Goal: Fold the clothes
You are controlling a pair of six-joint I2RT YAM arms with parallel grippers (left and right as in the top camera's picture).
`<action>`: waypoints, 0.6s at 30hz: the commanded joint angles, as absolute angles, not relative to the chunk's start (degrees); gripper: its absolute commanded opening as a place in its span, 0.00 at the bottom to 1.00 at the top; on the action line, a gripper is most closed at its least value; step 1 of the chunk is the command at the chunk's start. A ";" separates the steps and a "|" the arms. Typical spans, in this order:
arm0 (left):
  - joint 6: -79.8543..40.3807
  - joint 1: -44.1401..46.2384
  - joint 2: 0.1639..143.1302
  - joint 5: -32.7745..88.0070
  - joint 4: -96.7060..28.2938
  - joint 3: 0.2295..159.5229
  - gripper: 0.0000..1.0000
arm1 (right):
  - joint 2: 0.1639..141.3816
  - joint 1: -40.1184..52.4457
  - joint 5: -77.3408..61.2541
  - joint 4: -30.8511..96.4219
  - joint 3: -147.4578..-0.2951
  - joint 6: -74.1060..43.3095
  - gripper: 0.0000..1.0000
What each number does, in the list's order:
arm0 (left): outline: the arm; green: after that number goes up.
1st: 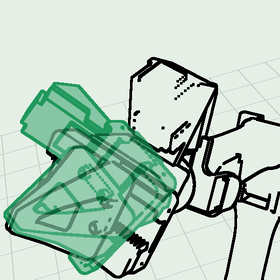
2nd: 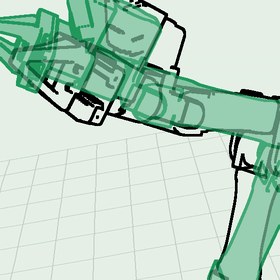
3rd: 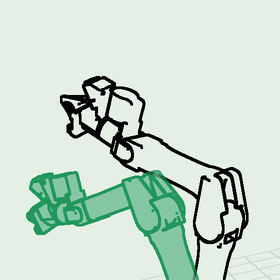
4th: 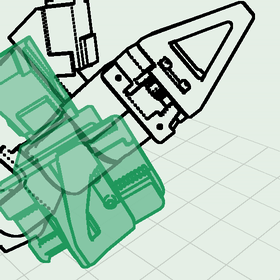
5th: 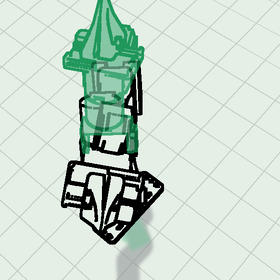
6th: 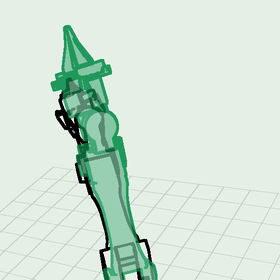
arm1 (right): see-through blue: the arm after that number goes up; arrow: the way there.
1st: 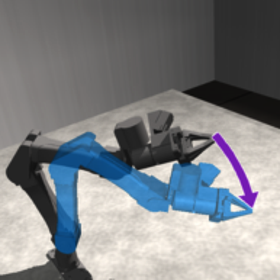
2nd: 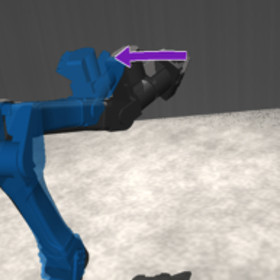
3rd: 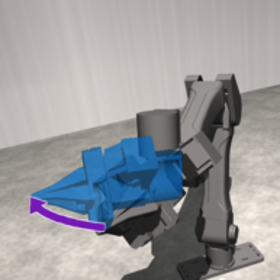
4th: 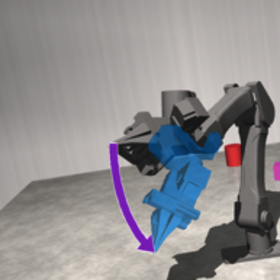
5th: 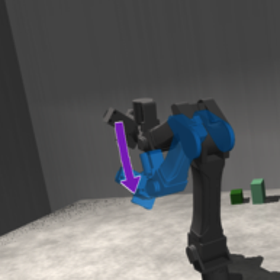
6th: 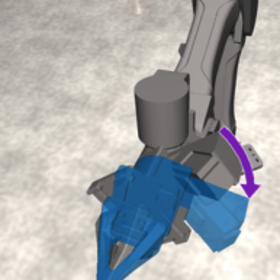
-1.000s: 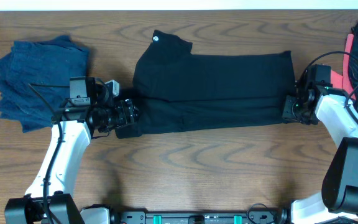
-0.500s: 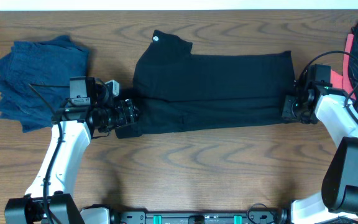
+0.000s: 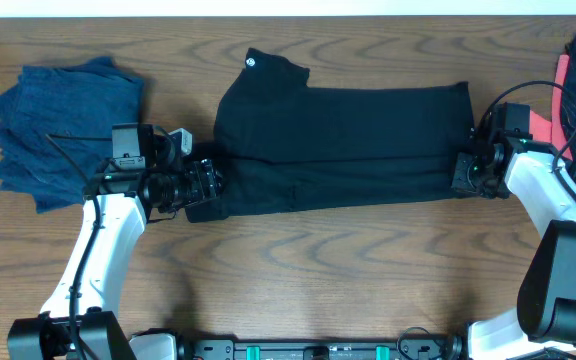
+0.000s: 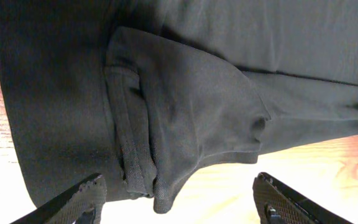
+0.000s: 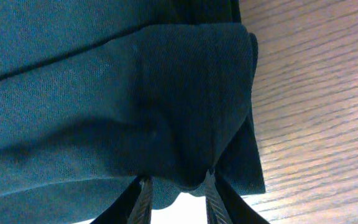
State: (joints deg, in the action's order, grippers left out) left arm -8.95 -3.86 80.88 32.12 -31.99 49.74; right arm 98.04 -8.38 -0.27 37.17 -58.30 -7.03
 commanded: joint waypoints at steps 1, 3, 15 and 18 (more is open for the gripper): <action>-8.19 -3.95 80.68 31.42 -32.12 49.87 0.77 | 98.96 -7.84 -0.47 36.97 -58.26 -6.61 0.28; -8.19 -3.95 80.68 31.42 -32.12 49.87 0.78 | 99.81 -7.84 -0.45 36.99 -58.26 -6.59 0.29; -8.19 -3.95 80.68 31.42 -32.12 49.87 0.78 | 101.62 -7.86 -0.45 34.68 -58.28 -6.79 0.09; -8.19 -3.95 80.68 31.42 -32.12 49.87 0.77 | 101.60 -7.86 -0.45 34.68 -58.37 -6.81 0.01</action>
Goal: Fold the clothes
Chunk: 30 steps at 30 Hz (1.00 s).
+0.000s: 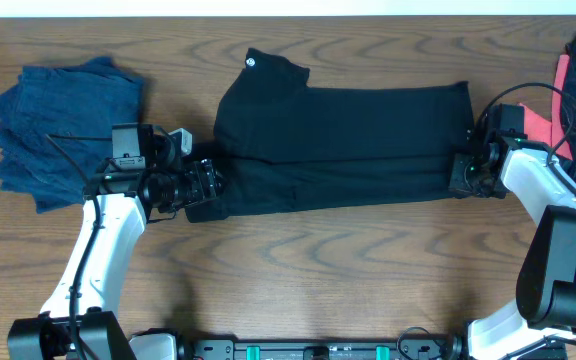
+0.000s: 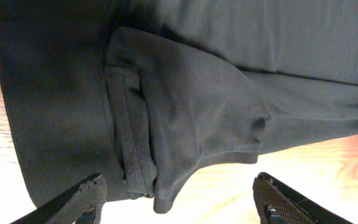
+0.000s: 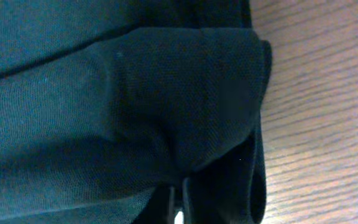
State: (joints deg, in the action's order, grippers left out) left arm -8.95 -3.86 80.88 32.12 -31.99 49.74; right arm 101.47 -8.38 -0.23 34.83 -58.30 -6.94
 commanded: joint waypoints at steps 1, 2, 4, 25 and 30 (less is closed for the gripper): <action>-8.19 -3.95 80.68 31.42 -32.12 49.87 0.78 | 101.58 -7.86 -0.47 34.72 -58.50 -6.83 0.01; -8.16 -3.95 80.68 31.42 -32.12 49.87 0.78 | 101.56 -7.86 -0.49 34.81 -58.65 -6.85 0.01; -8.16 -3.95 80.68 31.40 -32.10 49.87 0.78 | 101.34 -7.86 -0.49 35.44 -59.53 -6.83 0.01; -8.19 -3.92 80.68 31.42 -32.14 49.87 0.78 | 100.42 -7.86 -3.46 32.95 -66.78 -10.63 0.48; -8.19 -3.92 80.68 31.51 -32.14 49.87 0.77 | 100.42 -7.86 -1.69 37.50 -66.54 -10.59 0.35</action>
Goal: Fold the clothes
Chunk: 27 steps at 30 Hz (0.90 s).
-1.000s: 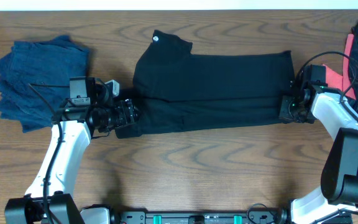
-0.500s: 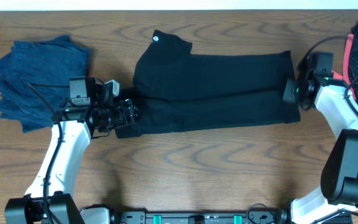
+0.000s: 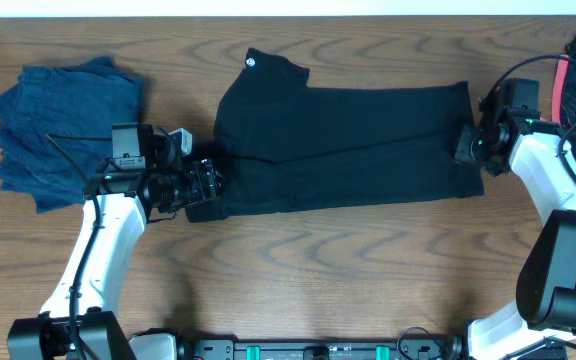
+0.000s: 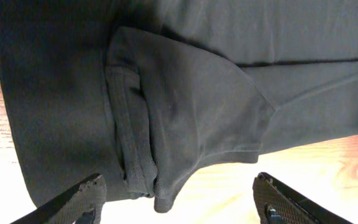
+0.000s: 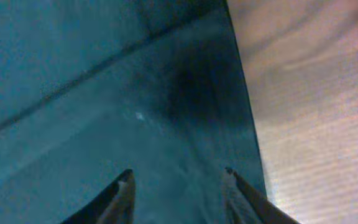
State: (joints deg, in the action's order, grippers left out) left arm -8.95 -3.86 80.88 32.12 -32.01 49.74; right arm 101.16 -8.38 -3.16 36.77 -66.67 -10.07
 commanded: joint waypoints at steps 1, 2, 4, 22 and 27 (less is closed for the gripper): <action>-8.19 -3.92 80.68 32.01 -32.12 49.87 0.78 | 100.42 -7.86 -1.69 37.91 -66.32 -10.33 0.29; -8.19 -3.92 80.68 33.06 -32.10 49.87 0.78 | 100.42 -7.86 -1.67 38.04 -66.02 -10.00 0.22; -8.16 -3.92 80.68 35.42 -32.08 49.87 0.78 | 100.42 -7.86 -1.45 37.82 -64.84 -10.00 0.13; -8.43 9.69 82.59 33.67 -33.34 49.71 0.78 | 100.42 -7.86 -1.50 25.43 -51.31 -10.02 0.22; -8.40 15.90 85.54 23.86 -31.62 49.69 0.82 | 100.42 -7.86 -1.52 25.71 -51.31 -10.02 0.24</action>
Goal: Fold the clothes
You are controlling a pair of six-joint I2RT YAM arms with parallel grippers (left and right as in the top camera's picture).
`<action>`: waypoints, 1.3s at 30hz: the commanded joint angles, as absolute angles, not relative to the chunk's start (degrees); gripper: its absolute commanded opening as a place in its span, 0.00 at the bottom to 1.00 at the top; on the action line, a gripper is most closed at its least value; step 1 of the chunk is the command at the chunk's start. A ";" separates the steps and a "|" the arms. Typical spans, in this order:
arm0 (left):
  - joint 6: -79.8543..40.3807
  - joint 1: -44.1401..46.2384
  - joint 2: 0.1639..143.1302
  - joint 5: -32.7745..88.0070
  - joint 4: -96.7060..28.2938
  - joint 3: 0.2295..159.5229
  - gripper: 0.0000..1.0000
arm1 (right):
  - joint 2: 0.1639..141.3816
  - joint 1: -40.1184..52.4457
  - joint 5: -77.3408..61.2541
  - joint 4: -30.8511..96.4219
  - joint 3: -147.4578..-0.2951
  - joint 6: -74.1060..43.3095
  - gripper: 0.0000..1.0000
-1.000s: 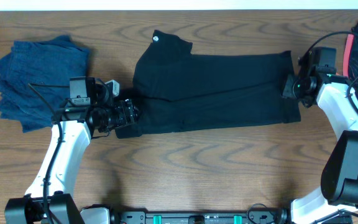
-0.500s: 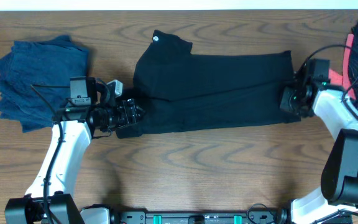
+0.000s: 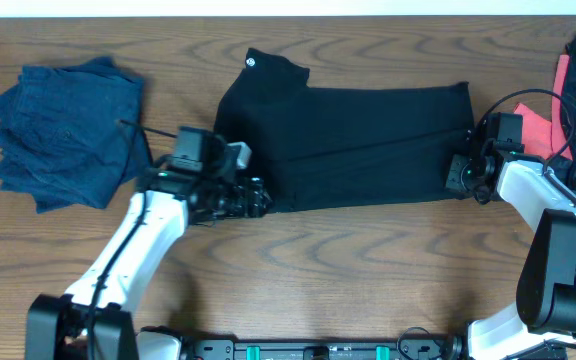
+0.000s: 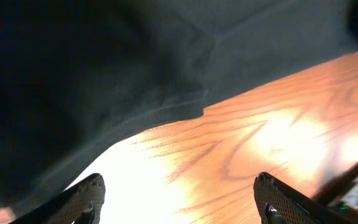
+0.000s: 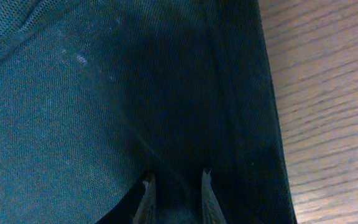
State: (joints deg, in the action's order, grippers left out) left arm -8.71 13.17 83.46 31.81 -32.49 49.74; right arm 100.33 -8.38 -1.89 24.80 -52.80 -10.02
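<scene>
A black garment [image 3: 348, 140] lies spread across the middle of the table, a small white label at its top left. My left gripper [image 3: 258, 200] is at its lower left edge. In the left wrist view it [image 4: 176, 199] is open over bare wood, with the black cloth [image 4: 73, 74] just beyond the fingers. My right gripper [image 3: 456, 178] is at the garment's lower right corner. Its fingers [image 5: 176, 193] stand close together with dark fabric [image 5: 104, 93] between them, near the cloth's right edge.
A folded pile of blue clothes [image 3: 63, 130] sits at the far left. Red and black clothes [image 3: 573, 85] with a black cable lie at the right edge. Bare wood table [image 3: 318, 270] stretches in front of the garment.
My left arm moved right, from the garment's lower left flap to further along its front edge; that flap no longer sticks out left. My right gripper dropped from the upper right edge to the lower right corner and narrowed.
The right gripper stood narrowly open, then shut, on the garment's lower right corner. It then held wide open at the upper right edge, the lower layer pulled straighter. The left gripper stayed open over the left flap until now; both have shifted along the front edge.
</scene>
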 commanded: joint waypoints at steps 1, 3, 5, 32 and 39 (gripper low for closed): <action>-8.40 16.64 86.08 22.81 -31.00 49.71 0.82 | 100.42 -7.86 -1.54 25.71 -51.31 -10.02 0.24; -8.40 18.35 87.64 21.32 -29.26 49.71 0.83 | 100.42 -7.86 -1.52 26.02 -51.31 -10.02 0.24; -8.40 19.66 89.03 21.34 -27.33 49.71 0.83 | 100.42 -7.86 -1.50 26.46 -51.31 -10.00 0.24; -6.17 27.44 94.06 16.93 -15.75 49.87 0.35 | 100.42 -7.86 -1.52 26.59 -51.31 -10.00 0.24; -6.26 27.31 88.36 10.90 -15.16 50.28 0.07 | 100.42 -7.86 -1.52 26.63 -51.31 -10.00 0.24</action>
